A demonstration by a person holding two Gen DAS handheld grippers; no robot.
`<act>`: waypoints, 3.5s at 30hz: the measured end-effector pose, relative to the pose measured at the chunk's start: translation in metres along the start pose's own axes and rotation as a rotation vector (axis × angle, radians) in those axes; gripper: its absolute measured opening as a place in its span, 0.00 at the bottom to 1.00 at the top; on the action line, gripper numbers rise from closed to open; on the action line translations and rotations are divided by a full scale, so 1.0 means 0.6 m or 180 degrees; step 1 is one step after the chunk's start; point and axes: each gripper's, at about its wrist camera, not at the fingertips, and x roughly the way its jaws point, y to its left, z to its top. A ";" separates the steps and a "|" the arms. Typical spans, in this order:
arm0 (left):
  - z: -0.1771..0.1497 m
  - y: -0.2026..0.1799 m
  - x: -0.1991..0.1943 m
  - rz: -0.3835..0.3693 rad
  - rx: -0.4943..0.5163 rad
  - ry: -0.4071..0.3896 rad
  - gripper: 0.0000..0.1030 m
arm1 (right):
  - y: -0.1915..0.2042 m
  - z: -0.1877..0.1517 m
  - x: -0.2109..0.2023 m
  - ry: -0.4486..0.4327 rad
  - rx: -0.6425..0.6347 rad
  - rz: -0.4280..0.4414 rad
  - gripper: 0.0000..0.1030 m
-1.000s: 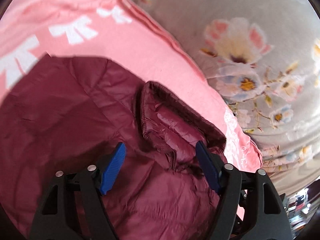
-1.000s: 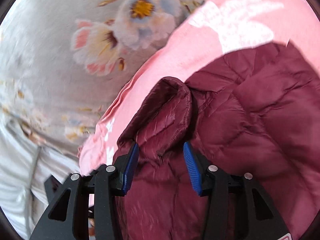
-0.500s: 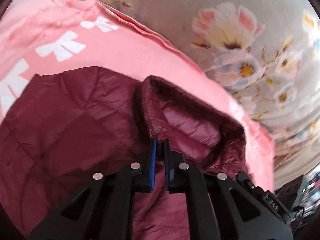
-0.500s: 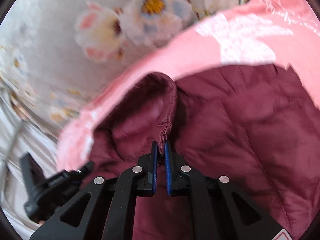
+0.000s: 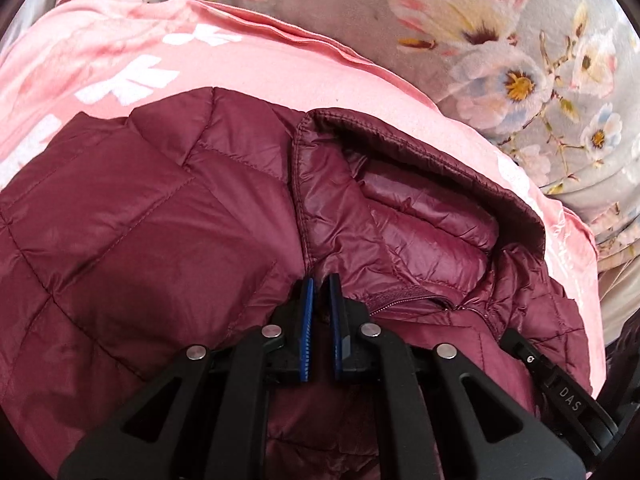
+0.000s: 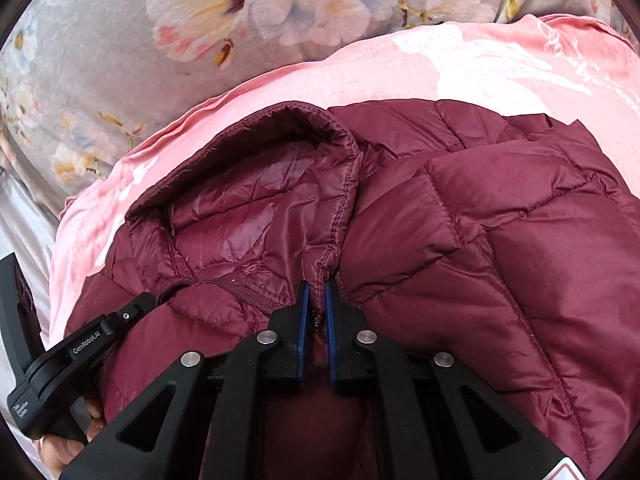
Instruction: Fold large clothes
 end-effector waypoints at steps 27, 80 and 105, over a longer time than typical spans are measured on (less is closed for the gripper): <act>0.162 -0.005 0.058 -0.0380 -0.1131 -0.0004 0.59 | -0.065 0.153 0.082 -0.0061 0.2273 0.1506 0.08; 0.064 0.007 0.056 -0.0107 -0.0284 -0.0043 0.06 | 0.037 0.075 0.010 0.0023 -0.0114 -0.0251 0.09; -0.303 0.341 -0.428 -0.0006 -0.0760 -0.0046 0.82 | -0.198 -0.408 -0.500 -0.0309 0.0333 -0.0240 0.65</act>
